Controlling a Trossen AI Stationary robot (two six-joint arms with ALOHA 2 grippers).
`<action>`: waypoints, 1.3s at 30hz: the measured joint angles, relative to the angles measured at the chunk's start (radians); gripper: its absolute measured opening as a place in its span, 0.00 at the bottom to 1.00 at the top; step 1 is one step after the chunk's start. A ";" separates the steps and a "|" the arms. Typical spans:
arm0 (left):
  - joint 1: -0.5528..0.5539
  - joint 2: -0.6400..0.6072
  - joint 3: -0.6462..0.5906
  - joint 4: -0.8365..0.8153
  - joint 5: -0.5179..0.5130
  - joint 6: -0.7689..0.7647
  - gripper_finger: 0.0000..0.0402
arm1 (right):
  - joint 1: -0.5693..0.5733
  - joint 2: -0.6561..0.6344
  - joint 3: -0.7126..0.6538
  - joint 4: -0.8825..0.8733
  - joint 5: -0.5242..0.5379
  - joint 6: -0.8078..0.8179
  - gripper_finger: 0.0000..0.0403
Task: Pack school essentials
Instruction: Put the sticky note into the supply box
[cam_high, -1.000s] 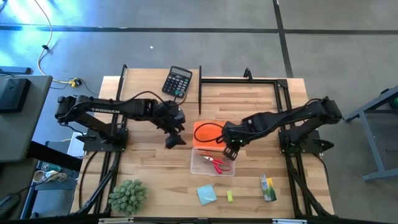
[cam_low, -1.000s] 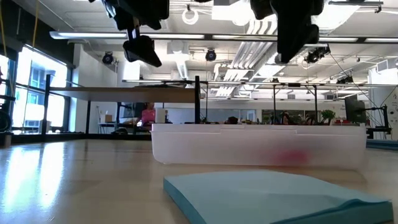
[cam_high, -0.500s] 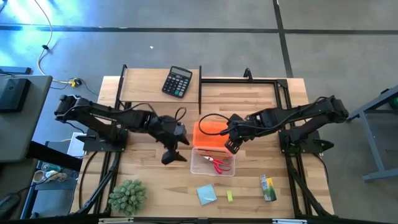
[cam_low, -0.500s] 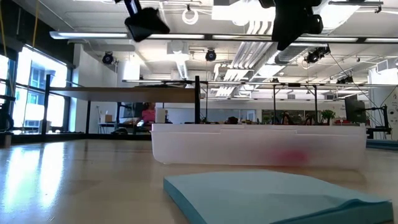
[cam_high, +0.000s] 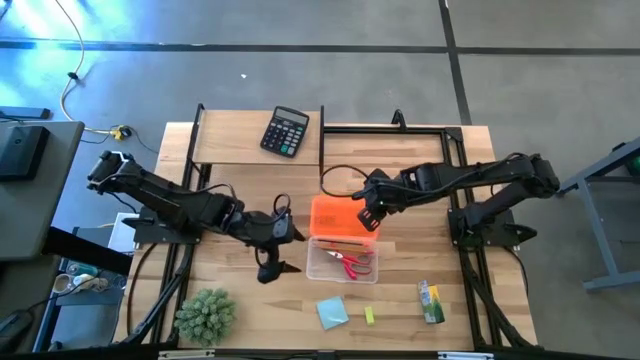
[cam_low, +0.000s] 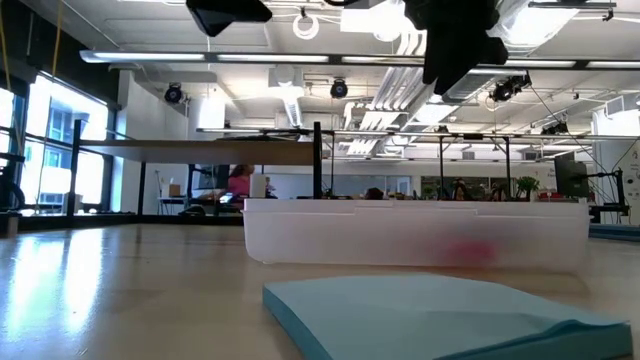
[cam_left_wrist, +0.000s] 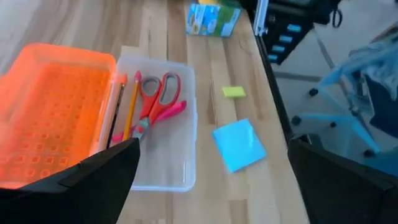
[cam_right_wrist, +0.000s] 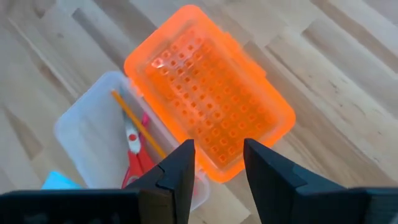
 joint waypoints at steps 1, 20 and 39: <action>-0.006 0.000 0.013 0.001 -0.014 -0.014 1.00 | -0.008 0.000 0.000 -0.003 0.000 0.000 0.32; -0.126 0.014 0.118 0.008 -0.318 -0.082 1.00 | -0.111 0.000 0.000 -0.047 -0.011 -0.027 0.32; -0.176 0.269 0.326 -0.027 -0.379 -0.082 1.00 | -0.125 0.001 0.000 -0.047 -0.002 -0.025 0.32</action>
